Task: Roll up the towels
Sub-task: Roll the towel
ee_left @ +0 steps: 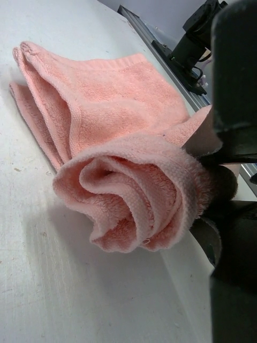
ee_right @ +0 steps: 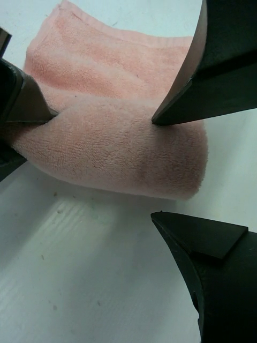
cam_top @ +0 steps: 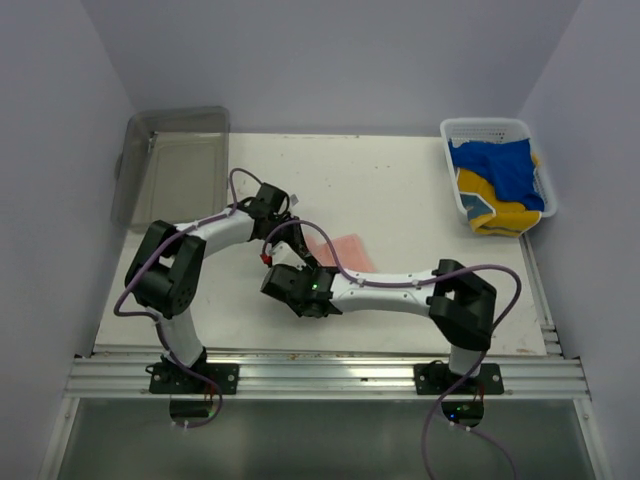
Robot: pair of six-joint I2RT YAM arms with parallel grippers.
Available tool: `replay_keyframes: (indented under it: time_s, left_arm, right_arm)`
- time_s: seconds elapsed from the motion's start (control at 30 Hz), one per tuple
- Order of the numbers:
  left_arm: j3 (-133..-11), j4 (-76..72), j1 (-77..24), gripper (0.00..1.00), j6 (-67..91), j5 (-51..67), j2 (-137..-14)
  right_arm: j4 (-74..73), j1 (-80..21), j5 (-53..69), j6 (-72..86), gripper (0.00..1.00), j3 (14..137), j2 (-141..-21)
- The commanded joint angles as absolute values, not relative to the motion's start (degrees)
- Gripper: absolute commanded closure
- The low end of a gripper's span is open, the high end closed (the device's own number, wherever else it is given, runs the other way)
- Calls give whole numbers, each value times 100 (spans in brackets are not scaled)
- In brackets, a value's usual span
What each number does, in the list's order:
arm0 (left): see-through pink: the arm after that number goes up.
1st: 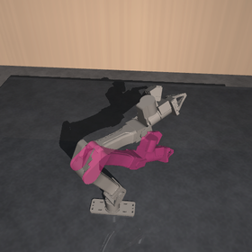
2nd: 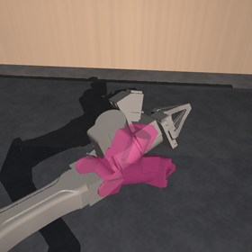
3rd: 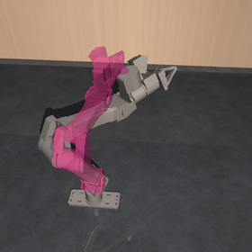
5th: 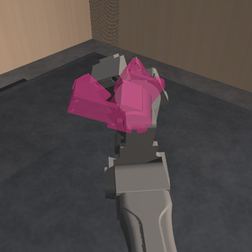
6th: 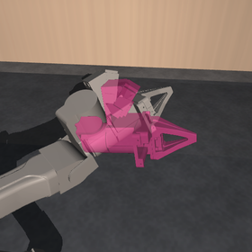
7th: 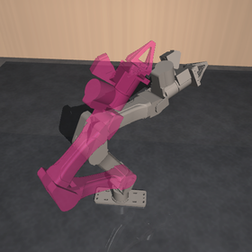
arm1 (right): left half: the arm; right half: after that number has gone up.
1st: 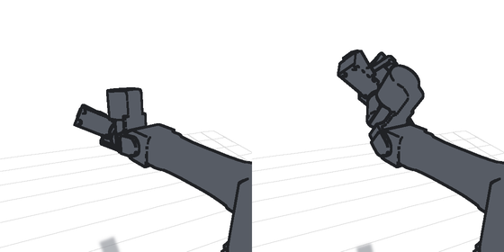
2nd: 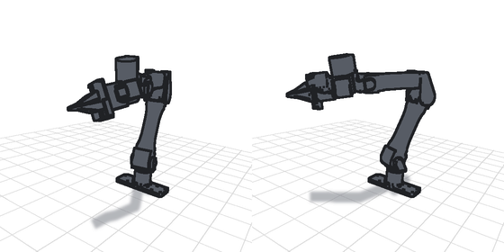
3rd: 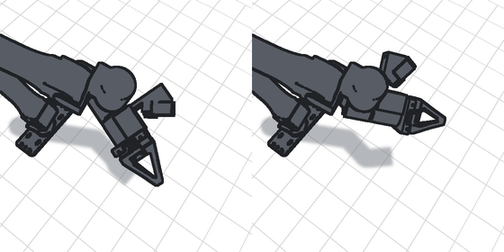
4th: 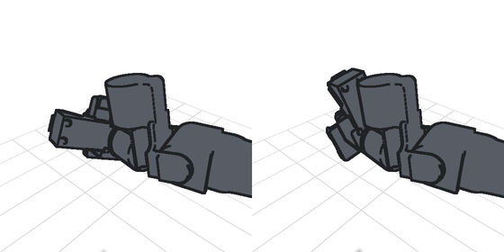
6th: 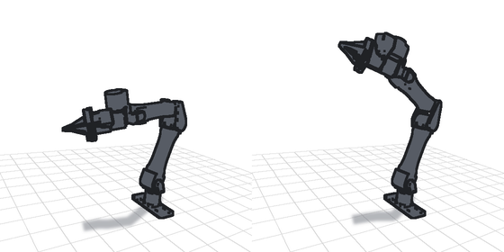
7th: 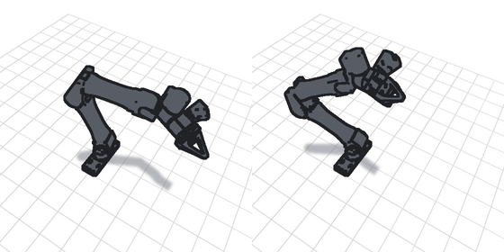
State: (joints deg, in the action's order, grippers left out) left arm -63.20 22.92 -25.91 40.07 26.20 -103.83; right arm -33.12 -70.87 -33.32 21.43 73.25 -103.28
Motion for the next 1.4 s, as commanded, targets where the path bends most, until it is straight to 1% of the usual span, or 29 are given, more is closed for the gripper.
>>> replay_keyframes:
  time_s: [0.0, 0.1, 0.2, 0.23, 0.3, 0.37, 0.4, 0.43, 0.47, 0.5, 0.53, 0.57, 0.6, 0.63, 0.67, 0.7, 0.77, 0.87, 1.0, 1.03, 1.07, 1.17, 1.2, 1.27, 1.3, 1.37]
  left_arm:
    - [-6214, 2487, -2646, 100, 4078, 2391, -10239]
    - [-6205, 2479, -2646, 100, 4096, 2417, -10222]
    - [-6188, 2479, -2646, 99, 4122, 2408, -10160]
    - [-6179, 2470, -2646, 99, 4122, 2417, -10143]
    - [-6144, 2461, -2646, 97, 4140, 2417, -10090]
    - [-6152, 2461, -2646, 95, 4140, 2452, -10064]
    - [-6152, 2452, -2646, 93, 4140, 2504, -10055]
    - [-6170, 2452, -2646, 90, 4122, 2522, -10046]
    - [-6196, 2443, -2637, 85, 4113, 2531, -10002]
    - [-6222, 2452, -2637, 73, 4096, 2531, -9976]
    - [-6266, 2452, -2611, 66, 4096, 2531, -9949]
    - [-6284, 2461, -2593, 60, 4070, 2549, -9897]
    - [-6319, 2478, -2575, 47, 4052, 2575, -9862]
    - [-6345, 2487, -2540, 42, 4043, 2575, -9835]
    - [-6407, 2522, -2488, 39, 4008, 2575, -9783]
    - [-6442, 2531, -2461, 33, 3999, 2584, -9756]
    - [-6547, 2575, -2417, 32, 3973, 2558, -9677]
    - [-6618, 2601, -2417, 32, 3990, 2531, -9572]
    - [-6627, 2637, -2417, 32, 3990, 2531, -9475]
    - [-6618, 2645, -2417, 32, 3990, 2531, -9466]
    - [-6609, 2646, -2417, 32, 3990, 2540, -9448]
    - [-6592, 2602, -2426, 32, 3973, 2584, -9422]
    - [-6583, 2575, -2434, 32, 3955, 2627, -9431]
    - [-6627, 2523, -2487, 31, 3920, 2602, -9466]
    - [-6679, 2531, -2531, 30, 3876, 2515, -9483]
    - [-6837, 2549, -2706, 25, 3832, 2531, -9641]
  right_arm:
    - [-3779, -7101, -4209, 2074, 31, 7760, -10722]
    - [-3858, -7102, -4446, 2241, 34, 7822, -11082]
    - [-4182, -7102, -4798, 2636, 43, 7892, -11346]
    - [-4279, -7102, -4912, 2759, 48, 7919, -11399]
    - [-4394, -7084, -5062, 2988, 53, 7902, -11531]
    - [-4403, -7075, -5054, 3119, 64, 7858, -11610]
    - [-4377, -7049, -5036, 3155, 69, 7831, -11619]
    - [-4342, -7040, -5001, 3199, 80, 7753, -11602]
    - [-4281, -7031, -4957, 3251, 85, 7691, -11567]
    - [-4132, -7005, -4809, 3287, 89, 7621, -11401]
    - [-4026, -6996, -4712, 3305, 96, 7420, -11295]
    - [-3921, -6970, -4624, 3400, 99, 7296, -11146]
    - [-3702, -6926, -4553, 3436, 100, 7173, -10866]
    - [-3596, -6891, -4361, 3463, 100, 6928, -10689]
    - [-3490, -6865, -4255, 3541, 100, 6804, -10548]
    - [-3220, -6795, -4106, 3551, 100, 6672, -10416]
    - [-2981, -6672, -3571, 3656, 100, 6286, -10003]
    - [-2252, -6382, -2718, 3779, 100, 5592, -9371]
    - [-1137, -5768, -1610, 4051, 100, 4660, -8606]
    - [-1003, -5679, -1487, 4139, 100, 4345, -8457]
    - [-871, -5573, -1085, 4296, 100, 4211, -8264]
    - [-187, -5186, -521, 4621, 100, 3605, -7990]
    - [242, -4994, -205, 4710, 100, 3447, -7824]
    - [587, -4826, 34, 4955, 100, 3033, -7735]
    - [832, -4660, 340, 5027, 100, 2919, -7726]
    - [1106, -4536, 544, 5246, 100, 2611, -7743]
